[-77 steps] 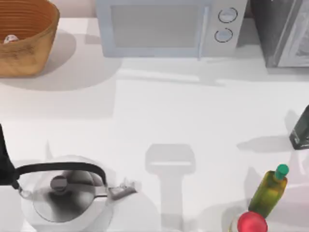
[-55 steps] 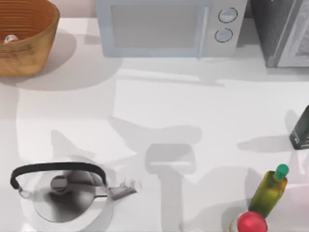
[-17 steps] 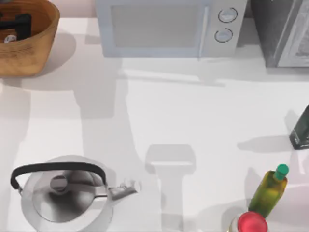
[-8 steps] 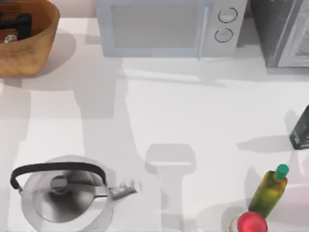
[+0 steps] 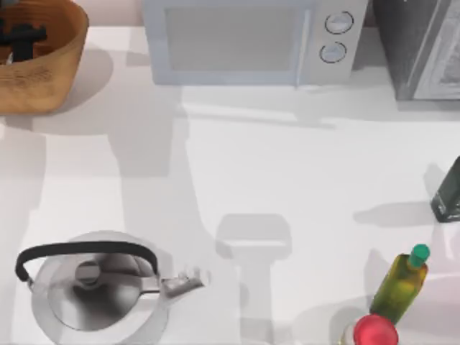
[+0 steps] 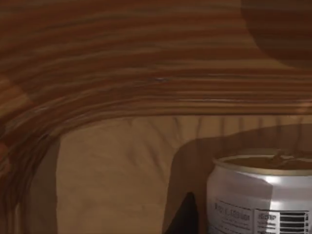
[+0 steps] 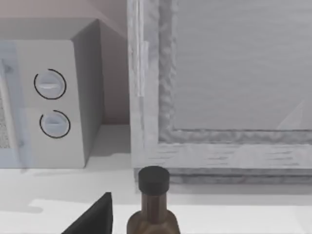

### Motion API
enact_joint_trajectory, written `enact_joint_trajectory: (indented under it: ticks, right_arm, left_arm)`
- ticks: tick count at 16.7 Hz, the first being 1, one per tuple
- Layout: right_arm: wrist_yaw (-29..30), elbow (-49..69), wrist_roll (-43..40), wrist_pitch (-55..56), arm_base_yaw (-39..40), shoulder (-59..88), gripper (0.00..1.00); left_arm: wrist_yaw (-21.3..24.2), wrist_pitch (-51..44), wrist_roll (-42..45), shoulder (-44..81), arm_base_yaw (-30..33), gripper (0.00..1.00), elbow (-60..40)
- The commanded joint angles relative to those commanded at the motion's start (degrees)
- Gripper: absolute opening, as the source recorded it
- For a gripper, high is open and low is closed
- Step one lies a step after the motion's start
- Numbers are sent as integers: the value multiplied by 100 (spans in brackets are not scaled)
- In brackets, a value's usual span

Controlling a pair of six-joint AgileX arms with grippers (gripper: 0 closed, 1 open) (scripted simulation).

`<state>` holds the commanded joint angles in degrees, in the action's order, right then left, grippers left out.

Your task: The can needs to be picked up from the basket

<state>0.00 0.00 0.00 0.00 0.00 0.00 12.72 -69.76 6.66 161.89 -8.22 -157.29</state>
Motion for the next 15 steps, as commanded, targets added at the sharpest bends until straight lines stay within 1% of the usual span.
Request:
enact_joint_trajectory:
  ticks: [4,5,12,15]
  right_arm:
    - [0,0,0,0,0,0,100]
    - [0,0,0,0,0,0,100]
    - [0,0,0,0,0,0,100]
    - [0,0,0,0,0,0,100]
  left_arm:
    - [0,0,0,0,0,2,0]
    - [0,0,0,0,0,0,0]
    - [0,0,0,0,0,0,0]
    - [5,-3,0,-213,-11,0,-2]
